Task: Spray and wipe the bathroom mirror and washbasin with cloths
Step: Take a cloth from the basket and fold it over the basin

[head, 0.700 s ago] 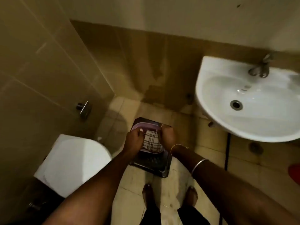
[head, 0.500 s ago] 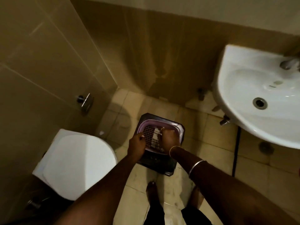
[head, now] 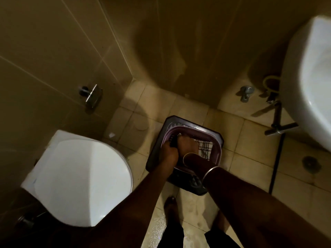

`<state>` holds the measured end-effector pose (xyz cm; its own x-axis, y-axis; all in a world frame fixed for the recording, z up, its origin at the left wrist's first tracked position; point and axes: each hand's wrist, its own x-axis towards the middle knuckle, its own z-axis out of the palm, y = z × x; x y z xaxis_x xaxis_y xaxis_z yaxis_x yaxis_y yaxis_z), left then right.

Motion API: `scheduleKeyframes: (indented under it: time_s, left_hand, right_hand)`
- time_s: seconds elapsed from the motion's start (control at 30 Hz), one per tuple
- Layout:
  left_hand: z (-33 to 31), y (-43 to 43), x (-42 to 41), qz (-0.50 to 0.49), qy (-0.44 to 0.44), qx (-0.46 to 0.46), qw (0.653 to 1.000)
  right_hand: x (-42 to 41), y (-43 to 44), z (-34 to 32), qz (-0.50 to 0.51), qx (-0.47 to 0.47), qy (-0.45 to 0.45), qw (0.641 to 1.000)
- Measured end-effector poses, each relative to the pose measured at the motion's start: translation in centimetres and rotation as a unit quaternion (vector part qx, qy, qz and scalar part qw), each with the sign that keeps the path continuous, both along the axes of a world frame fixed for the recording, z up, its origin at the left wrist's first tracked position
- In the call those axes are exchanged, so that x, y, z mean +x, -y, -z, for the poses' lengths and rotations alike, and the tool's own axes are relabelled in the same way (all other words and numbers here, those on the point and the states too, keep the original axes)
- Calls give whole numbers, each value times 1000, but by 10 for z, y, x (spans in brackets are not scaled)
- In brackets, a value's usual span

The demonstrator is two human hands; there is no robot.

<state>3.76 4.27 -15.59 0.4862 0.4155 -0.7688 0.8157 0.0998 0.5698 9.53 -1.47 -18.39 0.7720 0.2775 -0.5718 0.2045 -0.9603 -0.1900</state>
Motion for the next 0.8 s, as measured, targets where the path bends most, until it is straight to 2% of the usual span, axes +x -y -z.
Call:
scheduleKeyframes:
  time_s: [0.53, 0.7, 0.8]
  left_hand:
    - [15, 8, 7, -56, 23, 2, 998]
    - [-3, 13, 2, -82, -21, 11, 996]
    - [-11, 19, -3, -143, -49, -33, 988]
  right_hand:
    - [5, 2, 10, 1, -5, 17, 1000]
    - [-2, 22, -8, 13, 34, 40, 999]
    - [-7, 37, -14, -9, 79, 39, 996]
